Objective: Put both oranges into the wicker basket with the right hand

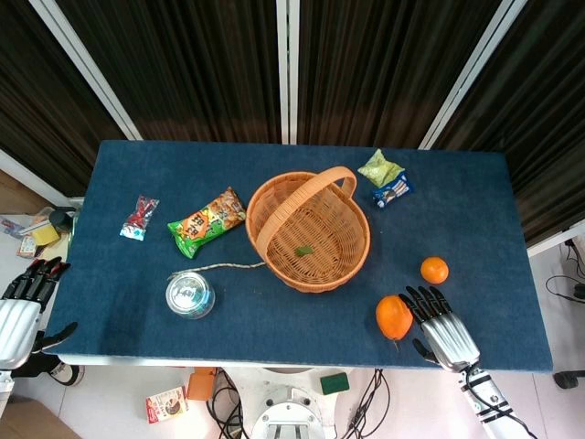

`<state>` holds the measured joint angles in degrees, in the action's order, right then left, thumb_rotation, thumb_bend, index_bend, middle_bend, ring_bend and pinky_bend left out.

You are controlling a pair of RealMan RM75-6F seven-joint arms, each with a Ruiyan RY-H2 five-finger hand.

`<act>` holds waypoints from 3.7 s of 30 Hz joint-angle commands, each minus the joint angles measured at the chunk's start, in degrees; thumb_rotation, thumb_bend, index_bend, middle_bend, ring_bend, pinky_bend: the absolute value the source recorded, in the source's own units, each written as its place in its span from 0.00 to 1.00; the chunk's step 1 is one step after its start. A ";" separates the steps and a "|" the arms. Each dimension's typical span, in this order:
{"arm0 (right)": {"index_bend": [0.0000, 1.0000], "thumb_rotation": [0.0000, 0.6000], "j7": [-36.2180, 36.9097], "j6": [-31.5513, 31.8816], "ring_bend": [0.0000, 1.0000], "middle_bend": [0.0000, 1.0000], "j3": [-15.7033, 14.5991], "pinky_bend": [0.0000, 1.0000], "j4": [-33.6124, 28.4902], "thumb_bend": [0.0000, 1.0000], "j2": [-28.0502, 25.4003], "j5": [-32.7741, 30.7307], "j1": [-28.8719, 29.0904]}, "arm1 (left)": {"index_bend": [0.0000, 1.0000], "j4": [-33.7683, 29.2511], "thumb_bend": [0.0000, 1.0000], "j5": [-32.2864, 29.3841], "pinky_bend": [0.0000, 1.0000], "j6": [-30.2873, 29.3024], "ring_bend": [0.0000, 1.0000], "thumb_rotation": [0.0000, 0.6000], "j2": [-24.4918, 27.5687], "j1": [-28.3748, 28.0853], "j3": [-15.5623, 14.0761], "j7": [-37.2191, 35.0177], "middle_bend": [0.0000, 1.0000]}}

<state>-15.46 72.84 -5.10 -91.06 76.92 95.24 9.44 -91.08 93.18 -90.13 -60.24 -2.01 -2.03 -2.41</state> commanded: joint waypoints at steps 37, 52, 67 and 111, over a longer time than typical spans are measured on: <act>0.00 1.00 -0.60 -9.56 0.00 0.00 1.44 0.16 -4.03 0.30 -0.56 -7.58 5.61 | 0.11 0.49 0.12 0.59 0.18 -0.38 0.04 1.00 -0.51 -0.20 0.67 -1.19 0.06; 0.00 1.00 -4.89 -13.44 0.03 0.00 2.25 0.20 -4.79 0.22 -0.83 -12.13 8.20 | 0.12 0.31 0.12 0.11 0.18 0.27 0.04 1.00 -0.45 -0.36 0.78 -1.32 0.06; 0.38 1.00 -2.35 -6.63 0.29 0.32 2.17 0.34 -0.89 0.30 1.40 -7.97 6.83 | 0.12 -0.20 0.12 -0.15 0.18 0.83 0.04 1.00 -0.36 -0.47 0.73 -1.14 0.06; 0.38 1.00 -29.45 -10.98 0.29 0.27 26.49 0.35 -3.36 0.30 14.40 -42.14 34.02 | 0.12 1.81 0.12 -1.57 0.18 1.33 0.03 1.00 0.77 -0.83 1.50 -7.16 0.06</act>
<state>-44.46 62.11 20.37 -97.61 88.34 54.86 40.98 -89.29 91.64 -88.81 -59.48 -2.81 -0.55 -9.55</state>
